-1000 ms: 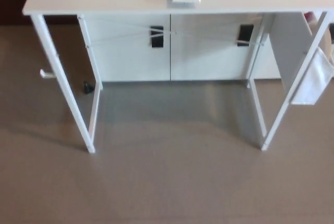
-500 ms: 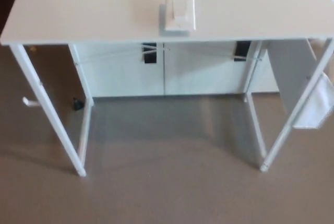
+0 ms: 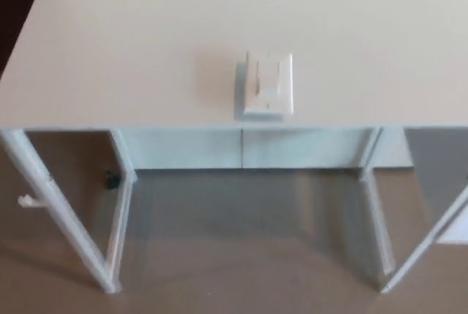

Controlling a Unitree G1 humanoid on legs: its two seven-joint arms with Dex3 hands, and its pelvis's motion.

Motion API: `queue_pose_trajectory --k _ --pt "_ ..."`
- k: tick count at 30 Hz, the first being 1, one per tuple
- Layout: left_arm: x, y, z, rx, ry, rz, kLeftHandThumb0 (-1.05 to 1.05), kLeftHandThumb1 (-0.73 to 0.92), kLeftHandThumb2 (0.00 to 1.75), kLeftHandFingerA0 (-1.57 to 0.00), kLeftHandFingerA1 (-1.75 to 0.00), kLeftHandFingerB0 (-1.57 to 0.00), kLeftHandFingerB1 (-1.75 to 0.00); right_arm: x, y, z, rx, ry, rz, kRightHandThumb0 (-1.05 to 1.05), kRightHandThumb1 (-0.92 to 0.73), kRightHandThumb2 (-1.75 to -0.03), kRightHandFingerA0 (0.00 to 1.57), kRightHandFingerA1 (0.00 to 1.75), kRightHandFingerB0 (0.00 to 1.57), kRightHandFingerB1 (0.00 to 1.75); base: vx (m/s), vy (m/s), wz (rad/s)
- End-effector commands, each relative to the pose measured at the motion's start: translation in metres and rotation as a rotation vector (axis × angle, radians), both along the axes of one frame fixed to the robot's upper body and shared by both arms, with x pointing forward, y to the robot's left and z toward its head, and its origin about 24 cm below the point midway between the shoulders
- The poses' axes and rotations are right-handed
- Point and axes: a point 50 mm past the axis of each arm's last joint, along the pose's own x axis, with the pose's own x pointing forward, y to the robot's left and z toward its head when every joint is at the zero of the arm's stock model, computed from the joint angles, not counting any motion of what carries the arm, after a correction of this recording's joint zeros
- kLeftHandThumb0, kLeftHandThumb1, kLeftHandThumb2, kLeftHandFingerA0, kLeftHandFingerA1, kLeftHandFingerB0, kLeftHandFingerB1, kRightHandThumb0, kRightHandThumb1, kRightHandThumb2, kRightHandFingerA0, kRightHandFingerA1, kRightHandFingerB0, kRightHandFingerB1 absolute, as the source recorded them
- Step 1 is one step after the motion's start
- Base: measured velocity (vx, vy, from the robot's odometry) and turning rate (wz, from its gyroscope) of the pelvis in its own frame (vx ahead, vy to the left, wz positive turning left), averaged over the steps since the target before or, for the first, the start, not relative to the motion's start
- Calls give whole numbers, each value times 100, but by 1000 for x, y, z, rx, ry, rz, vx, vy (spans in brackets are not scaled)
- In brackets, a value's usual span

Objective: The robot walk towards a table in front and then clicks the light switch button using the right hand's index finger

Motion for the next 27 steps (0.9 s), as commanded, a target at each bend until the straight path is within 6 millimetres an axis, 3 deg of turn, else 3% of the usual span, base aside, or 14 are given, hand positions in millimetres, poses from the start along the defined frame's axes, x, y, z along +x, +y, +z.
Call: queue_pose_trajectory --k 1,15,27 --pt "-4 3 3 31 1 -22 -20 76 60 -41 -45 -40 -42 0 -3 4 -32 -6 25 -1 -48 -89 55 68 22 53 268 -65 13" --pt "8 1 6 30 -7 -56 -22 78 62 -44 -47 -41 -45 11 -4 6 -66 -23 37 0 -47 -89 57 69 25 54 250 104 -15" --pt "6 -3 5 20 30 -174 -27 79 61 -39 -44 -40 -42 12 -3 5 -70 -34 27 1 -46 -88 61 70 27 55 -15 -28 -1"
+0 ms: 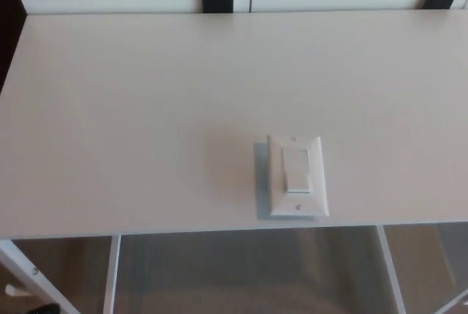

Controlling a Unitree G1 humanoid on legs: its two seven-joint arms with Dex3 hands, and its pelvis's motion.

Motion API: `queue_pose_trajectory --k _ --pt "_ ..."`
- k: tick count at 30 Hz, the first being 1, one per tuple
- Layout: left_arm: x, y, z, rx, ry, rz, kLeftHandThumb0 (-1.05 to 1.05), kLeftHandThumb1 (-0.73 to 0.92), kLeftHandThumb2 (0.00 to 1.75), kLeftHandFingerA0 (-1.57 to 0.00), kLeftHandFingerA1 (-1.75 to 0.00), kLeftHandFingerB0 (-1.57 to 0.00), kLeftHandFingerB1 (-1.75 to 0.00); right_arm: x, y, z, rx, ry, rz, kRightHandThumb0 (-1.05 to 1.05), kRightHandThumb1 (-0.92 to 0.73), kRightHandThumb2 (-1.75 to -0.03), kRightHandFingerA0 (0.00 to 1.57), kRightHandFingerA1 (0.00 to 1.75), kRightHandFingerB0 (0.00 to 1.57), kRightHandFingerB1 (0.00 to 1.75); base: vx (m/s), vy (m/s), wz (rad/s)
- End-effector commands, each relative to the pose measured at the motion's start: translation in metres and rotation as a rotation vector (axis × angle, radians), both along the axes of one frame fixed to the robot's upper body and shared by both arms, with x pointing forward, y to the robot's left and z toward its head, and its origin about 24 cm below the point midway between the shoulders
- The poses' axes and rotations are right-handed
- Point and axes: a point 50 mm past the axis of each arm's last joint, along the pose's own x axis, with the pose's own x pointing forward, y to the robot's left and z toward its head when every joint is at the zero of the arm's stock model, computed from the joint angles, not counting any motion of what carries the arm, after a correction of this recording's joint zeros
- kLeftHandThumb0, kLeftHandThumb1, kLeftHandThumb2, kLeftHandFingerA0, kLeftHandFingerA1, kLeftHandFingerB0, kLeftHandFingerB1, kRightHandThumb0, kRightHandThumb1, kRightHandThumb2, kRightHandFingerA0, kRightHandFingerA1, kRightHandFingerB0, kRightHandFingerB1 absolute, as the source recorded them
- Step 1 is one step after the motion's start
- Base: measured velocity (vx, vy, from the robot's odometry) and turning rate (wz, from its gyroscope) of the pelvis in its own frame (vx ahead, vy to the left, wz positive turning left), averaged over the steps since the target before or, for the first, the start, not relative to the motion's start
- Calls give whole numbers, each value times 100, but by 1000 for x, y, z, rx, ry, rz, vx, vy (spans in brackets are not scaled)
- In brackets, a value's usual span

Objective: The robot walk towards a table in front and then clicks the light switch button using the right hand's index finger

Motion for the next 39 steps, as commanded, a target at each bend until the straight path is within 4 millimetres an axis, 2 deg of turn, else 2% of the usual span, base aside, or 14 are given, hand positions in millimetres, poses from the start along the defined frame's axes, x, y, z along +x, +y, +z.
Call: queue_pose_trajectory --k 1,9,10,16,17,19,20,21,22,23,24,34,35,39 --pt "-3 -3 -3 -2 45 -88 -28 78 61 -40 -44 -40 -42 0 -6 1 -22 -9 -11 2 -46 -89 61 71 26 55 -48 -38 -28" --pt "-7 -15 -2 -24 91 -164 -26 75 61 -42 -45 -38 -41 -2 -3 3 -25 -7 13 0 -46 -89 60 70 26 55 -38 -30 1" --pt "-8 -16 -1 -31 91 -178 -33 70 76 -36 -49 -35 -47 -2 -2 3 -33 -3 18 0 -61 -56 65 56 34 43 -70 81 -3" --pt "-8 -16 0 -33 99 -183 -27 75 62 -39 -43 -34 -39 -2 0 2 -72 -4 77 -3 -61 -56 65 55 35 43 -44 192 1" --pt "-8 -16 0 -33 102 -182 -27 76 62 -39 -43 -34 -39 -3 1 2 -70 -3 79 -3 -44 -88 58 69 27 54 -64 220 5" --pt "-7 -16 0 -34 100 -182 -27 77 62 -39 -43 -35 -39 -2 4 6 -74 -11 101 -3 -44 -87 59 69 27 55 -5 108 6" --pt "-7 -16 0 -31 101 -179 -27 77 62 -40 -43 -35 -39 -2 5 7 -83 -12 109 -6 -61 -56 65 55 35 43 4 60 12" --pt "-6 -16 1 -33 98 -180 -27 78 62 -40 -43 -35 -40 -2 6 7 -81 -12 113 -5 -44 -87 58 69 26 54 37 25 6" --pt "-6 -15 1 -34 97 -181 -27 78 62 -40 -43 -35 -40 -2 6 7 -79 -12 113 -5 -44 -87 58 69 26 54 0 0 0" --pt "-6 -15 1 -36 96 -187 -27 78 62 -39 -43 -34 -39 -2 5 6 -77 -11 107 -8 -60 -56 64 54 35 43 38 -14 12" --pt "-6 -15 1 -38 92 -190 -34 72 77 -34 -49 -33 -47 -2 6 6 -77 -11 110 -6 -43 -87 55 66 27 54 40 -54 8" --pt "-2 -12 4 -16 98 -172 -34 71 76 -35 -48 -34 -46 2 22 12 -66 -138 139 -8 -44 -87 57 67 28 56 3 -47 3" --pt "-2 -11 4 -15 95 -171 -27 77 62 -39 -44 -35 -39 1 25 14 -62 -163 148 -13 -61 -57 63 52 36 47 0 0 0" --pt "-2 -10 4 -22 91 -181 -26 79 63 -37 -43 -34 -39 -6 36 26 -58 -238 164 -16 -60 -57 62 51 41 48 0 0 0"
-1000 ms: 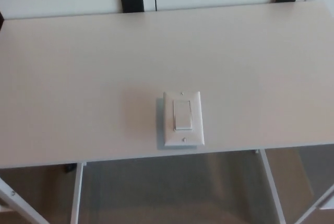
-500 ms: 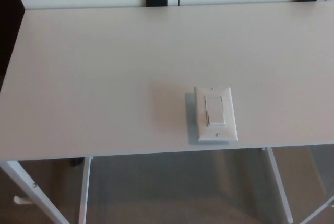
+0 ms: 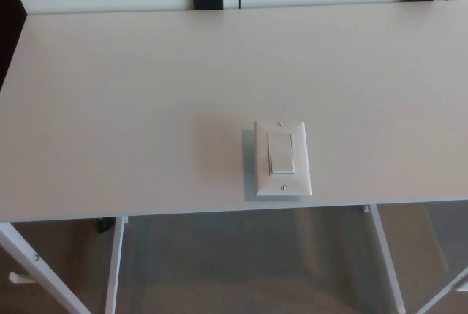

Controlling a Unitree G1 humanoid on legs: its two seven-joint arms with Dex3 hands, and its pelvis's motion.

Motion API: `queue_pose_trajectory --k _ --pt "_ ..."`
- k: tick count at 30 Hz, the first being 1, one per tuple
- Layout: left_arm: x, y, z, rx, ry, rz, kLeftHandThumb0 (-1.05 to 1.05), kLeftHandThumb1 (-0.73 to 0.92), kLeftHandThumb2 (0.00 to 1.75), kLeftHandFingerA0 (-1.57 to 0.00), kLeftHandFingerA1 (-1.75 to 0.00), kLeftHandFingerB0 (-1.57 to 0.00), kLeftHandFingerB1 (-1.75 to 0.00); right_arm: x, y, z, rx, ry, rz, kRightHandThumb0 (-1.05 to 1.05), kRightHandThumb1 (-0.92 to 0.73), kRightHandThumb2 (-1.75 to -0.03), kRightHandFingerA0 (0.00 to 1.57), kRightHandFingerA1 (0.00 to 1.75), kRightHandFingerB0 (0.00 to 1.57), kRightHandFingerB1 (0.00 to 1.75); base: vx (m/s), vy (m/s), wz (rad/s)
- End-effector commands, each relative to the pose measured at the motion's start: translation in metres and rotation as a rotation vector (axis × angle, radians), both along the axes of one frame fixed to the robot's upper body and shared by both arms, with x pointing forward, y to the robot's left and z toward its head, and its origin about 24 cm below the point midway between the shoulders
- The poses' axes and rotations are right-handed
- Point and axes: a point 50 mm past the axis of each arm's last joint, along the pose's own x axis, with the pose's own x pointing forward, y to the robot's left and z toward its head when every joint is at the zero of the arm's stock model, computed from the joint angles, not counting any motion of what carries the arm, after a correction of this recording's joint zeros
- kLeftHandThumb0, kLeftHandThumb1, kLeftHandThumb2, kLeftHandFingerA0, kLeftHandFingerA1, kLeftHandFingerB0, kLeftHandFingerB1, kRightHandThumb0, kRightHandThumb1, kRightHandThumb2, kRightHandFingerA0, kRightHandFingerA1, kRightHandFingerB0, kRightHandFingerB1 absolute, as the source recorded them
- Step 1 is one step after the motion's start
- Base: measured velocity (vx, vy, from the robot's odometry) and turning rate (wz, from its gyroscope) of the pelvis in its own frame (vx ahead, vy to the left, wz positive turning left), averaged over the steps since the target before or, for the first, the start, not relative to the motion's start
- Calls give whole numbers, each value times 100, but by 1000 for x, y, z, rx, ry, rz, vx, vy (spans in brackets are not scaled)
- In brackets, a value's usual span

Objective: The robot walk towards a table in front and then clicks the light switch button using the right hand's index finger

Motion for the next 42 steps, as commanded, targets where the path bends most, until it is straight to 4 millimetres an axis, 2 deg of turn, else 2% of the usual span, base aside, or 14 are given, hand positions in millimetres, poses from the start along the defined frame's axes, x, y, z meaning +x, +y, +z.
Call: queue_pose_trajectory --k 1,10,17,18,19,20,29,30,31,32,34,38,39,42 --pt "-1 5 1 15 26 -3 -27 79 63 -38 -43 -34 -39 -8 20 36 -13 -247 45 -23 -53 -62 54 52 41 52 0 0 0" --pt "7 5 3 9 13 -2 -29 78 62 -38 -42 -34 -39 2 58 171 -183 -984 116 -36 -55 -61 54 52 49 62 0 0 0" --pt "7 7 6 25 10 -8 -29 77 62 -37 -42 -34 -39 15 71 230 -406 -1227 231 -66 -40 -88 27 53 35 65 0 0 0" --pt "6 8 6 23 13 -8 -29 77 62 -37 -42 -34 -39 17 73 235 -412 -1236 262 -62 -57 -57 30 42 32 60 0 0 0" --pt "6 8 6 22 11 -8 -29 77 62 -37 -42 -34 -39 21 77 241 -437 -1246 298 -62 -55 -56 25 43 29 59 0 0 0" --pt "6 8 6 22 10 -7 -29 78 62 -37 -42 -34 -39 23 79 244 -451 -1253 317 -65 -40 -80 20 51 25 59 0 0 0" --pt "4 10 5 22 11 -2 -30 77 62 -38 -42 -35 -39 76 105 243 -760 -1198 505 -75 -45 -84 4 32 20 48 0 0 0" --pt "5 10 6 25 9 -6 -30 77 62 -38 -42 -35 -38 83 105 241 -794 -1173 523 -76 -44 -84 8 23 15 45 0 0 0" --pt "6 10 7 24 4 -9 -29 77 62 -37 -42 -34 -39 92 105 239 -833 -1145 546 -71 -54 -57 0 32 23 34 0 0 0" --pt "7 10 7 24 0 -11 -30 79 61 -37 -41 -35 -38 100 105 236 -872 -1125 569 -80 -46 -83 10 14 21 45 0 0 0" --pt "8 10 8 26 -6 -13 -30 79 61 -37 -41 -35 -38 110 105 233 -915 -1107 590 -80 -46 -83 10 14 21 45 0 0 0" --pt "12 10 8 20 -13 -5 -30 77 62 -38 -43 -34 -39 131 108 224 -965 -1034 648 -76 -53 -56 1 33 32 30 0 0 0" --pt "13 11 7 23 -14 -14 -30 77 62 -37 -42 -34 -39 140 109 219 -1008 -973 688 -77 -44 -85 4 17 24 45 0 0 0" --pt "13 10 7 31 -10 -22 -33 77 61 -37 -42 -35 -39 151 113 211 -1091 -889 737 -84 -49 -89 7 17 22 43 0 0 0"
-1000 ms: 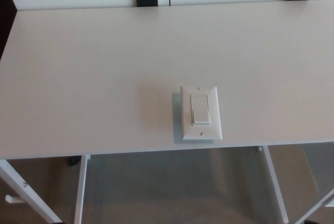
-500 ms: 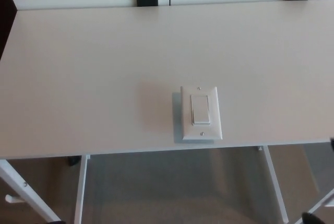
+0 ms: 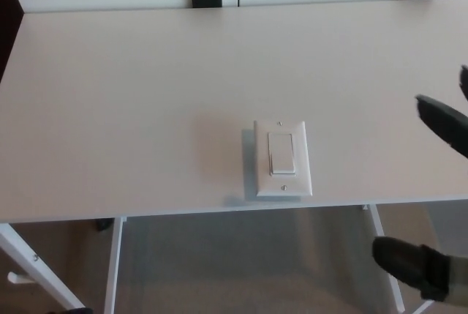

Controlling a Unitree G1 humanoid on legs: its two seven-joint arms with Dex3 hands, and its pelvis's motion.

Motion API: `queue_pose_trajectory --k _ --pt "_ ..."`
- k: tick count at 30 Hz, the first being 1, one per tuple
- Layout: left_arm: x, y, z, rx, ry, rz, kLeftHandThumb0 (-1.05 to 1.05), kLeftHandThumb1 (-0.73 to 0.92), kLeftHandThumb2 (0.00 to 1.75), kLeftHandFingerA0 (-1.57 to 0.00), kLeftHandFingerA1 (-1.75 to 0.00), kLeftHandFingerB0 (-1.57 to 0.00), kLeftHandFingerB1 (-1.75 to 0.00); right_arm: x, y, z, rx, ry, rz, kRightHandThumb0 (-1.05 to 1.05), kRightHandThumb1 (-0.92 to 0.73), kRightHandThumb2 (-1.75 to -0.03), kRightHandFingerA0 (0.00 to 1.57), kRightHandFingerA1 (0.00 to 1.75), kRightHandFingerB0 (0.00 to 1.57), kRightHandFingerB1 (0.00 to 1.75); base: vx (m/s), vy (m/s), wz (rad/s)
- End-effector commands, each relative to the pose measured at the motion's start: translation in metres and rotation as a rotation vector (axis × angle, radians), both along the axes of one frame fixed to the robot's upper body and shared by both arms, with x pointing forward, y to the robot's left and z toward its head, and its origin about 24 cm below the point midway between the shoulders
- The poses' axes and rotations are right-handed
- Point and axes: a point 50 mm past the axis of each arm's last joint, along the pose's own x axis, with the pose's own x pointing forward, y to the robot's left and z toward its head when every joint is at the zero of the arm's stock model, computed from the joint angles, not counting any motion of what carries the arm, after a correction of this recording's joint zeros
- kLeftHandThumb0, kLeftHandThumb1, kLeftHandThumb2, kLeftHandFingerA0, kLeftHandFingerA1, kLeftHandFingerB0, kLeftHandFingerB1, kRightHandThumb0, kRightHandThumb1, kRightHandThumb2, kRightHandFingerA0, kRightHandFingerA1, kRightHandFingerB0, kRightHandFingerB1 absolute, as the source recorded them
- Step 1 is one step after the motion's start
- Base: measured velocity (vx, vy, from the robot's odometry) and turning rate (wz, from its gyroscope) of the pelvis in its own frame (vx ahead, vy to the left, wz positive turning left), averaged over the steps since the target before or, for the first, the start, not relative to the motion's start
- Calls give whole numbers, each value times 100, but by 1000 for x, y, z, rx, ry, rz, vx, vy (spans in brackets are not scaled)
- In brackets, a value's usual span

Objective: The robot walk towards a table in front and then clicks the light switch button using the right hand's index finger

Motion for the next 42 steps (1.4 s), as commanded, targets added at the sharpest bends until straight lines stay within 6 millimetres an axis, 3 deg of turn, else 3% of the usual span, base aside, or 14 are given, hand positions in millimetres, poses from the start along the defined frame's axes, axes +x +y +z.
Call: queue_pose_trajectory --k 1,3,5,6,16,19,20,21,26,27,30,31,34,42 --pt "3 10 4 33 17 -18 -31 77 61 -36 -42 -34 -39 63 22 -26 -767 168 -175 -94 -56 -90 8 9 24 41 0 0 0" --pt "4 9 5 35 14 -22 -31 77 62 -37 -41 -34 -38 69 26 -29 -790 181 -179 -81 -47 -86 6 23 23 42 0 0 0" --pt "6 9 6 41 12 -25 -32 77 62 -39 -42 -35 -39 76 31 -33 -810 185 -183 -90 -52 -88 6 11 23 41 0 0 0" --pt "8 8 6 43 11 -24 -32 78 61 -39 -42 -36 -39 81 34 -36 -830 192 -186 -78 -45 -88 1 20 18 42 0 0 0" --pt "10 7 8 43 3 -33 -32 79 61 -40 -43 -37 -39 97 47 -54 -975 224 -241 -82 -47 -87 6 19 15 38 0 0 0" --pt "11 7 8 44 2 -36 -32 79 61 -39 -43 -36 -39 98 48 -57 -973 242 -241 -81 -45 -86 6 17 16 38 0 0 0" --pt "11 7 8 48 4 -40 -31 79 62 -39 -42 -36 -38 98 49 -59 -977 255 -236 -85 -53 -60 0 26 21 29 0 0 0" --pt "10 7 9 48 4 -39 -30 79 63 -40 -43 -35 -39 97 50 -61 -986 261 -238 -85 -53 -58 0 28 21 29 0 0 0" --pt "10 8 8 49 5 -43 -31 77 63 -40 -44 -35 -39 95 54 -71 -1007 312 -226 -78 -39 -53 0 27 19 28 0 0 0" --pt "10 7 8 44 5 -40 -29 78 63 -39 -44 -35 -39 93 54 -75 -1007 332 -216 -63 -23 -58 7 16 16 30 0 0 0" --pt "11 7 8 43 0 -45 -29 79 62 -38 -43 -35 -39 91 55 -78 -1022 354 -204 -54 -19 -56 6 14 15 30 0 0 0" --pt "11 7 8 44 -1 -45 -30 79 62 -38 -42 -35 -38 91 56 -80 -1029 364 -197 -58 -24 -52 0 23 14 27 0 0 0" --pt "12 6 10 49 -3 -50 -28 80 63 -40 -43 -35 -39 89 57 -85 -1058 385 -197 -53 -21 -58 4 14 12 30 0 0 0" --pt "13 6 12 43 -10 -60 -28 80 63 -36 -42 -34 -38 87 54 -92 -1110 400 -256 -61 -30 -54 0 22 12 27 0 0 0"
